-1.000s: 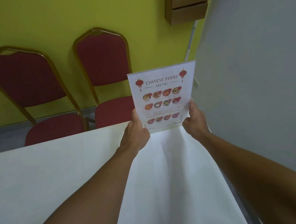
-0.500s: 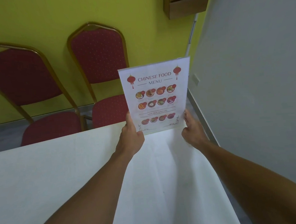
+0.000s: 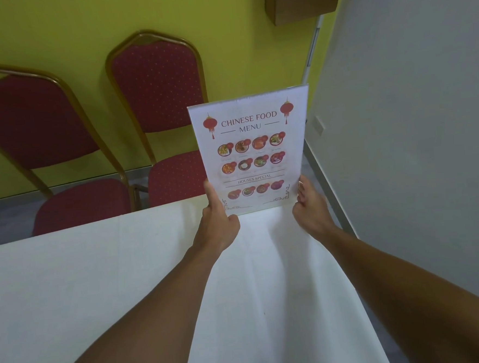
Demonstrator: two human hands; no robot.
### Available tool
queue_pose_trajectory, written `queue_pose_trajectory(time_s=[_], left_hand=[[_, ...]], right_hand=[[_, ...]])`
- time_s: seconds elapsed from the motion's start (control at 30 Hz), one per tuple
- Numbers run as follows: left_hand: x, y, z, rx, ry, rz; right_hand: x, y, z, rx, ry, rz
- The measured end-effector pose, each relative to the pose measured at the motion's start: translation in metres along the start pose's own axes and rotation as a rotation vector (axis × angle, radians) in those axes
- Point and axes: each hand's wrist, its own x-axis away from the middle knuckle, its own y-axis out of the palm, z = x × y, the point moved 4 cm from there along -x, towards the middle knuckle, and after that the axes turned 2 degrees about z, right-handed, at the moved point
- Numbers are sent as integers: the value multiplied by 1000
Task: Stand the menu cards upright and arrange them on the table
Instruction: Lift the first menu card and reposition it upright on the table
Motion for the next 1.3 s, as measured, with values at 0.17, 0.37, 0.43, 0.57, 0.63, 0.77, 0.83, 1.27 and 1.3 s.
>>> queue_pose_trajectory(time_s=[0.17, 0.37, 0.43, 0.57, 0.63, 0.77, 0.83, 1.27, 1.3], left_hand=[[-2, -2, -1, -19, 2, -20], [1, -21, 10, 44, 70, 73], [1, -29, 18, 57, 111, 115], [1, -34, 26, 87, 130, 113], [1, -33, 26, 84, 124, 104], [-1, -31, 26, 78, 115, 118], [-1, -31, 25, 79, 112, 116], [8, -37, 23, -54, 114, 74], [11, -39, 20, -80, 107, 69]], right_hand=[[1, -3, 1, 25, 1, -25], [8, -12, -36, -6, -118, 88], [8, -12, -46, -11, -161, 119], [11, -13, -58, -14, -182, 140], [12, -16, -60, -12, -194, 145], [9, -18, -55, -33, -179, 140], [10, -18, -56, -36, -169, 131], [20, -20, -60, 44, -145, 149], [24, -19, -62, 58, -135, 169]])
